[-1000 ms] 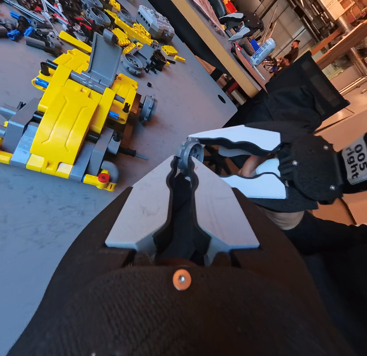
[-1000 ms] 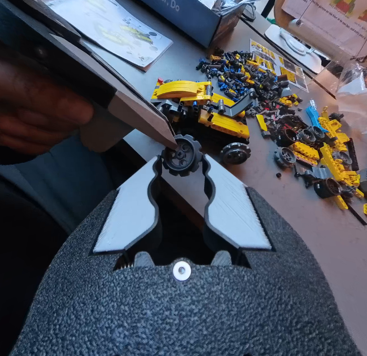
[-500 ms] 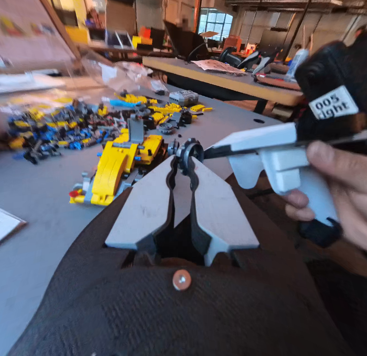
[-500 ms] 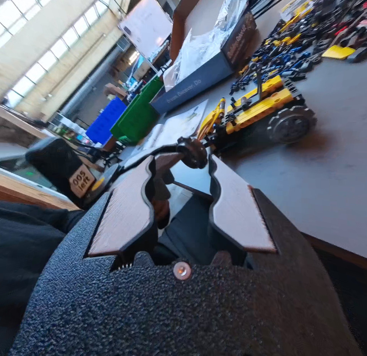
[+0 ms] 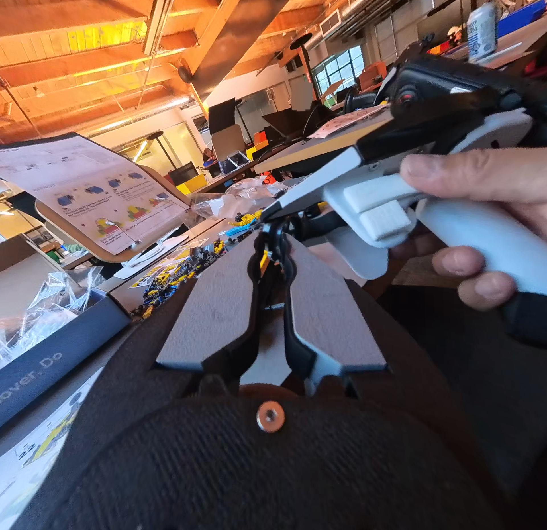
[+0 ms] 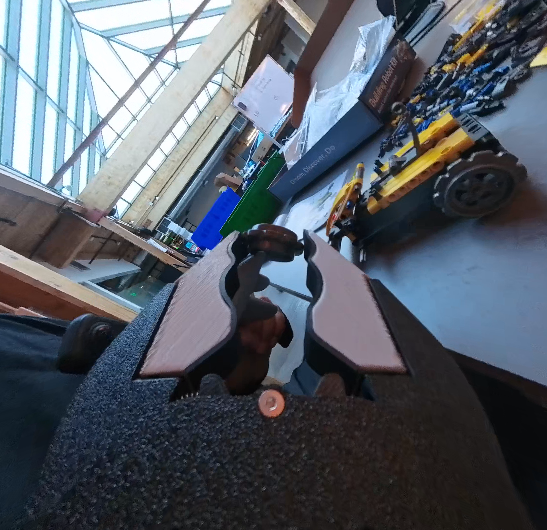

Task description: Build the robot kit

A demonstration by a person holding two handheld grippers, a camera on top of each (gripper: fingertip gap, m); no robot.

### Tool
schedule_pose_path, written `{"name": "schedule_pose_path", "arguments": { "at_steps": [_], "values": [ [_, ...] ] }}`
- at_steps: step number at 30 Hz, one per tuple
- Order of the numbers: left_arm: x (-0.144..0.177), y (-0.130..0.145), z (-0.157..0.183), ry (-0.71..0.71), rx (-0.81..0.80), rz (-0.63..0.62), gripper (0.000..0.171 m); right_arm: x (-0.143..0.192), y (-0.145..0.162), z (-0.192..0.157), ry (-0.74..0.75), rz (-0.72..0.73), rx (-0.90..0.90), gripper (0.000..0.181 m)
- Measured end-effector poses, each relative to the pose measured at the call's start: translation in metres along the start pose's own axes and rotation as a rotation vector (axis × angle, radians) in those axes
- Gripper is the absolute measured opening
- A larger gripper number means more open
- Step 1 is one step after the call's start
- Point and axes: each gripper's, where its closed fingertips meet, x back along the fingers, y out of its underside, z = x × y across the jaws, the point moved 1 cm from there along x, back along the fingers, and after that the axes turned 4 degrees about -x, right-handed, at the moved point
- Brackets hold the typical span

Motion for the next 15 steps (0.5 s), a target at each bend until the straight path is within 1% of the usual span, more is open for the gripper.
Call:
{"name": "schedule_pose_path", "arguments": {
  "at_steps": [3, 5, 11, 14, 15],
  "values": [
    [0.001, -0.003, -0.003, 0.0, 0.045, 0.004, 0.007, 0.005, -0.007, -0.009, -0.044, 0.043, 0.054, 0.038],
    [0.001, -0.004, -0.004, -0.004, 0.044, 0.005, 0.007, 0.007, -0.012, -0.015, -0.071, 0.067, 0.067, 0.034],
    [-0.002, 0.001, -0.003, 0.008, 0.063, -0.033, 0.007, 0.009, -0.011, -0.006, -0.001, 0.071, 0.062, 0.035],
    [-0.005, 0.009, -0.008, 0.002, 0.115, -0.066, 0.007, 0.01, -0.007, 0.0, 0.017, 0.05, 0.023, 0.043],
    [-0.006, 0.013, -0.011, -0.001, 0.142, -0.081, 0.007, 0.01, -0.006, 0.003, 0.025, 0.048, 0.014, 0.044]
  ]
}}
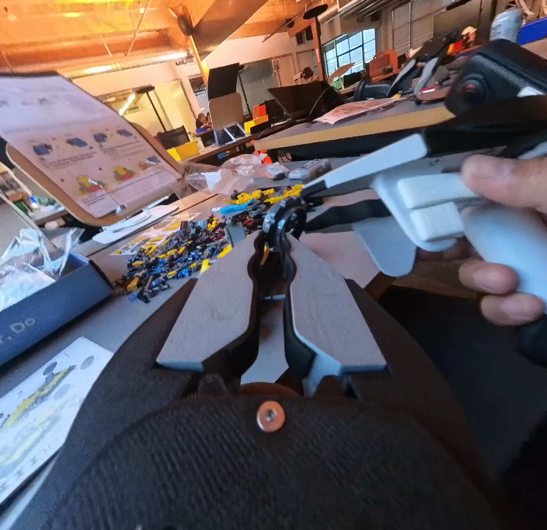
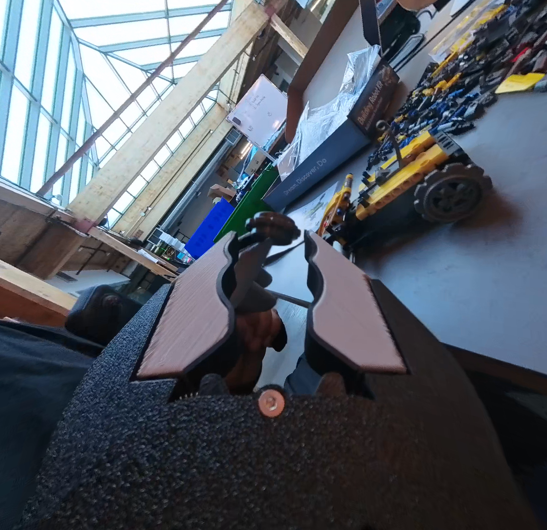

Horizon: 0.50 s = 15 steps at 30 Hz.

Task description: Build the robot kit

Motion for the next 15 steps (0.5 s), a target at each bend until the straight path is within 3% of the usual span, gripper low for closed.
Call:
{"name": "schedule_pose_path", "arguments": {
  "at_steps": [7, 10, 15],
  "values": [
    [-0.002, 0.001, 0.005, 0.008, -0.018, -0.012, 0.007, -0.01, 0.007, 0.0, 0.009, -0.033, 0.002, 0.051],
    [-0.001, -0.002, 0.008, 0.021, -0.017, -0.003, 0.007, -0.01, 0.006, 0.001, 0.028, -0.025, 0.02, 0.04],
    [-0.001, -0.001, 0.01, 0.025, -0.012, -0.005, 0.007, -0.01, 0.007, 0.003, 0.023, -0.029, 0.016, 0.041]
  ]
}}
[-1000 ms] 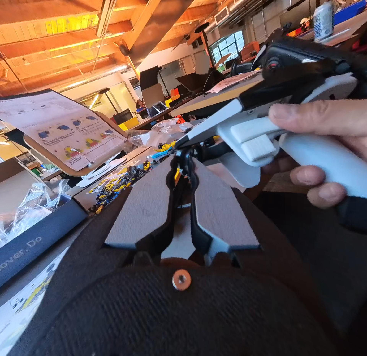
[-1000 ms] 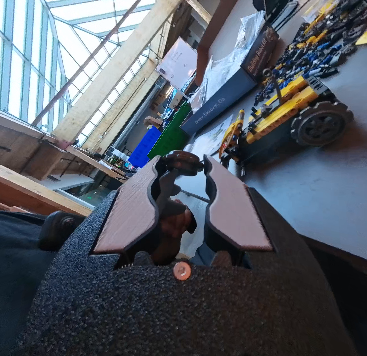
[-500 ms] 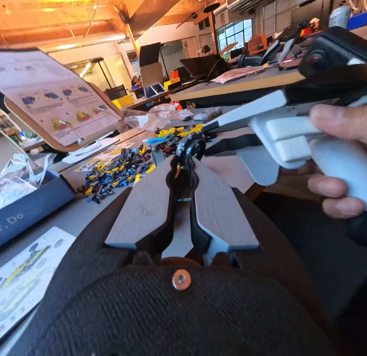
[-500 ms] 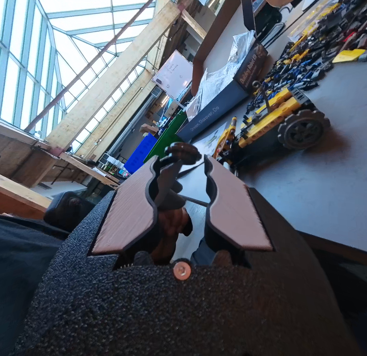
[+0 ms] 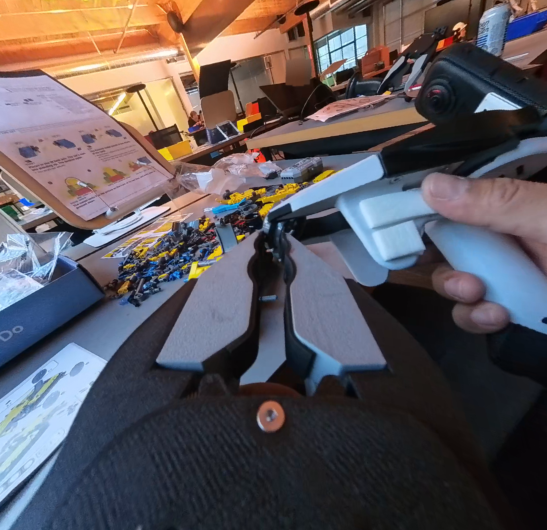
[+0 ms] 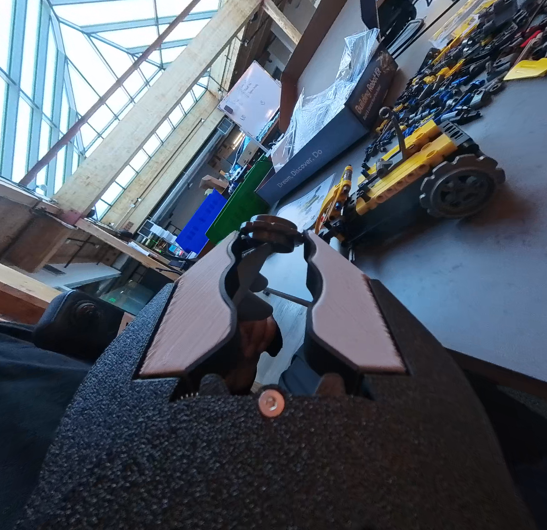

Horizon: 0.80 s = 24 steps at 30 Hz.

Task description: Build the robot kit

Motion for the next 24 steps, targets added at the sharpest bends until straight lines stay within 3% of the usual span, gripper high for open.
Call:
{"name": "schedule_pose_path", "arguments": {
  "at_steps": [10, 14, 17, 19, 20, 21, 24],
  "values": [
    [0.0, -0.002, 0.005, -0.018, -0.049, -0.005, 0.007, -0.001, -0.003, -0.001, -0.004, 0.009, 0.021, 0.042],
    [0.009, -0.017, 0.009, 0.008, -0.075, 0.073, 0.009, 0.005, -0.009, -0.021, -0.14, 0.003, 0.111, 0.042],
    [0.013, -0.02, 0.016, 0.063, -0.142, 0.068, 0.036, 0.011, -0.002, -0.031, -0.237, -0.071, 0.229, 0.042],
    [0.016, -0.026, 0.017, 0.066, -0.237, 0.114, 0.042, 0.016, 0.001, -0.035, -0.291, -0.092, 0.254, 0.042],
    [0.017, -0.027, 0.019, 0.069, -0.298, 0.134, 0.035, 0.017, 0.0, -0.037, -0.313, -0.09, 0.248, 0.042],
    [0.019, -0.029, 0.019, 0.062, -0.353, 0.158, 0.014, 0.019, 0.0, -0.04, -0.344, -0.093, 0.237, 0.042],
    [0.024, -0.033, 0.02, 0.059, -0.444, 0.204, 0.012, 0.022, 0.002, -0.045, -0.387, -0.094, 0.254, 0.042]
  ]
}}
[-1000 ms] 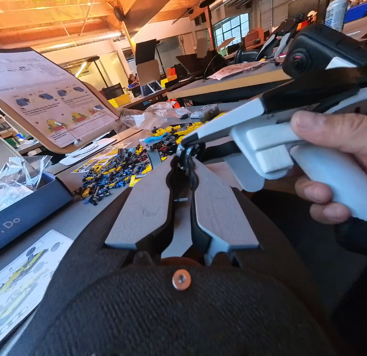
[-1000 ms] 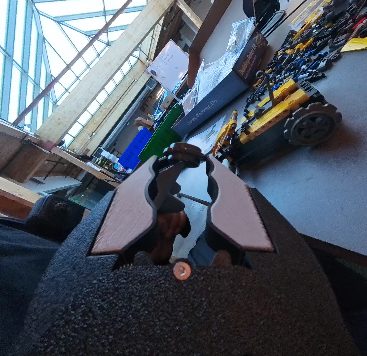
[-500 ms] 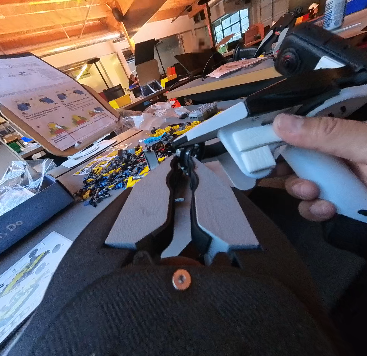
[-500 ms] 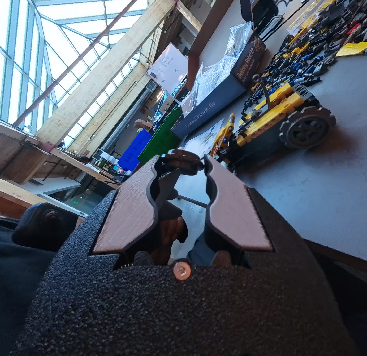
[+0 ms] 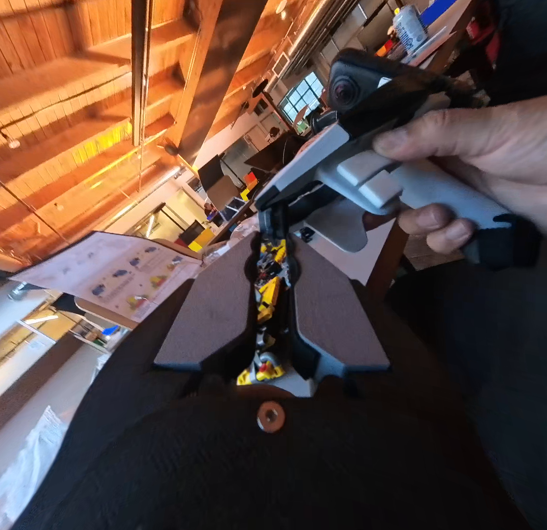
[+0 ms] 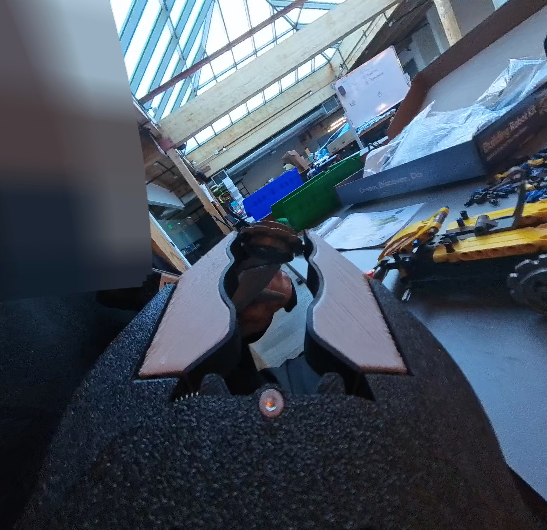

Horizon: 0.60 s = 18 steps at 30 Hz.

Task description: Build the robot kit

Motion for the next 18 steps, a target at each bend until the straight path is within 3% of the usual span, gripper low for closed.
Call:
{"name": "schedule_pose_path", "arguments": {
  "at_steps": [4, 11, 18],
  "values": [
    [0.001, -0.009, -0.002, -0.029, -0.114, 0.063, 0.013, 0.001, -0.004, -0.008, -0.072, 0.011, 0.008, 0.042],
    [-0.002, -0.015, -0.005, -0.029, -0.143, 0.104, 0.014, -0.001, -0.003, -0.014, -0.134, -0.017, 0.034, 0.042],
    [-0.01, -0.005, -0.016, -0.086, -0.185, 0.034, 0.012, -0.003, -0.011, -0.001, 0.003, 0.085, 0.019, 0.042]
  ]
}}
